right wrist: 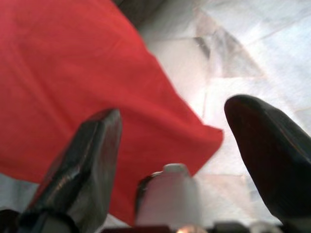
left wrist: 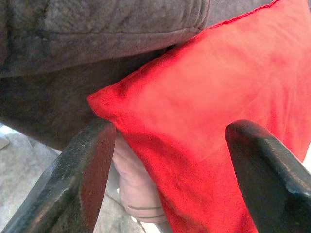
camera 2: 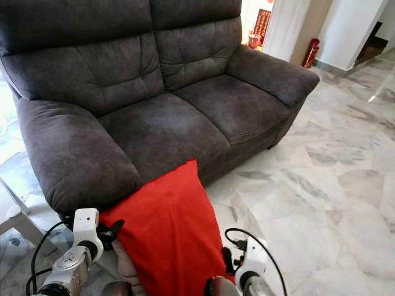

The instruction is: Move the pillow to the sofa from floor

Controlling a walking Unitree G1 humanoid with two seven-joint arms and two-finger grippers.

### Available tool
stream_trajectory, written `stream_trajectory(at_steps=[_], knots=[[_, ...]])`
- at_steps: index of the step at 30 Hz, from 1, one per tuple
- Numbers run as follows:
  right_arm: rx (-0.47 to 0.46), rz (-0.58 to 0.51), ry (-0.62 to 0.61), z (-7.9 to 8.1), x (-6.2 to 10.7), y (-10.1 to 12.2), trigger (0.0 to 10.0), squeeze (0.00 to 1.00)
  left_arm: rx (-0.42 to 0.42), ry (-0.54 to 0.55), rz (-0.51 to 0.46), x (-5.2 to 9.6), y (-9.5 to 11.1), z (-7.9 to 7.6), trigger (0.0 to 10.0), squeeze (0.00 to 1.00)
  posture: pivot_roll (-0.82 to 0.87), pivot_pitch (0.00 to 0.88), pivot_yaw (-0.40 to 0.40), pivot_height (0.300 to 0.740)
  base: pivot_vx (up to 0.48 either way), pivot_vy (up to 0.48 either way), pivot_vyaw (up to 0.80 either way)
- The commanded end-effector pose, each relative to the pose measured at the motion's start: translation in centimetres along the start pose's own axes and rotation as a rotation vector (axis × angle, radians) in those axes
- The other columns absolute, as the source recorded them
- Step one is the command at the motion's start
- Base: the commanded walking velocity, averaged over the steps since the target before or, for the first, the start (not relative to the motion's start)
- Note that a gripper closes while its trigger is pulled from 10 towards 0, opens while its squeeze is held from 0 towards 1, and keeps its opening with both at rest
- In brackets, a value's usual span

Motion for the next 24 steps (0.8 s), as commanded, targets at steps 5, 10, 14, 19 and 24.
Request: stream_trajectory(at_steps=[5, 10, 14, 19, 24], knots=[[0.009, -0.117, 0.000, -0.4, -0.4, 2.3, 10.0, 0.00, 0.037, -0.029, -0.017, -0.6, 1.2, -0.5, 10.0, 0.00, -0.02, 0.038, -0.082, 0.630, 0.000, 0.000, 0.00], [0.010, -0.188, 0.024, 0.1, -0.4, 3.2, 10.0, 0.00, 0.128, -0.031, -0.030, -1.1, 2.1, -0.9, 10.0, 0.00, -0.02, 0.068, -0.089, 0.630, 0.000, 0.000, 0.00], [0.013, -0.237, 0.040, 0.8, -0.5, 4.1, 10.0, 0.00, 0.142, -0.038, -0.022, -1.3, 2.3, -1.2, 10.0, 0.00, -0.03, 0.085, -0.093, 0.630, 0.000, 0.000, 0.00], [0.051, -0.353, 0.059, 1.4, -0.2, 5.8, 10.0, 0.00, 0.238, 0.008, -0.021, -1.2, 2.0, -0.8, 10.0, 0.00, -0.03, 0.104, -0.110, 0.630, 0.000, 0.000, 0.00], [0.080, -0.424, 0.078, 1.5, 0.9, 6.3, 10.0, 0.00, 0.265, 0.022, -0.012, -1.0, 1.3, -0.6, 10.0, 0.00, -0.04, 0.120, -0.123, 0.630, 0.000, 0.000, 0.00]])
Point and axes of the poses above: a point about 5 cm out from each wrist's last joint towards the gripper, its own x axis pointing back from the gripper into the wrist, its own y axis along the axis of the wrist's last joint, z = x × y, the point moved 1 cm from there along -x, pointing out of the wrist towards the gripper, and after that the axes turned 10 degrees about x, right-handed, at the moved point
